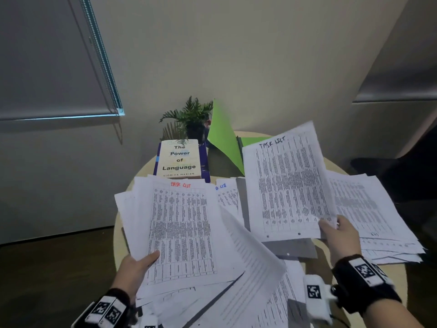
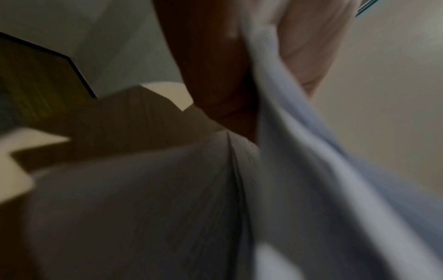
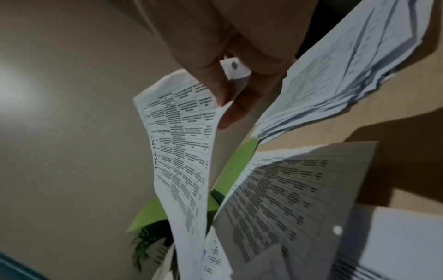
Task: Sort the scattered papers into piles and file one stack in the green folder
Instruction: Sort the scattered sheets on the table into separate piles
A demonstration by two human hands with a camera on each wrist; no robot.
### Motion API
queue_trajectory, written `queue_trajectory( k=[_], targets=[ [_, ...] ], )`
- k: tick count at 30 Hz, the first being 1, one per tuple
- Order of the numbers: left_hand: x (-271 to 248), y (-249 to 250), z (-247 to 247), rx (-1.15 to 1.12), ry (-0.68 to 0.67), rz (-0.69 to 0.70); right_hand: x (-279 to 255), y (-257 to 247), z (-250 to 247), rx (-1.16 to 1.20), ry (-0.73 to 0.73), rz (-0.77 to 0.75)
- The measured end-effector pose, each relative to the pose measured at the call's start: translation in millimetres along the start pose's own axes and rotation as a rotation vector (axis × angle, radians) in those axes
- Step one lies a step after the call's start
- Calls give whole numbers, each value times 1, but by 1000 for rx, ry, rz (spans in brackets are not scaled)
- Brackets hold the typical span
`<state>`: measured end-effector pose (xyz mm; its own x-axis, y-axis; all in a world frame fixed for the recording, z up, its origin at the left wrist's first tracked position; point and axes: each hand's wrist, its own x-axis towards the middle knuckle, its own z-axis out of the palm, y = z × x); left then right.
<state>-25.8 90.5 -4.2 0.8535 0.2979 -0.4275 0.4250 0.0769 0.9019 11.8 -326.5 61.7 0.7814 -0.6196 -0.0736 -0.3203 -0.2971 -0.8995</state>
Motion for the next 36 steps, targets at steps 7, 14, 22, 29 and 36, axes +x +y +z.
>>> queue_trajectory(
  k=[7,14,22,29,36],
  targets=[
    [-6,20,46,28,-67,115,-10,-13,-12,236,-53,48],
    [-20,30,85,-71,-200,162,-64,12,17,7,-272,31],
    [-34,29,114,-59,-328,129,-63,13,-6,72,-463,84],
    [-60,28,166,16,-444,102,-48,37,-20,197,-630,279],
    [-79,19,199,209,-546,57,6,48,-80,301,-476,328]
  ],
)
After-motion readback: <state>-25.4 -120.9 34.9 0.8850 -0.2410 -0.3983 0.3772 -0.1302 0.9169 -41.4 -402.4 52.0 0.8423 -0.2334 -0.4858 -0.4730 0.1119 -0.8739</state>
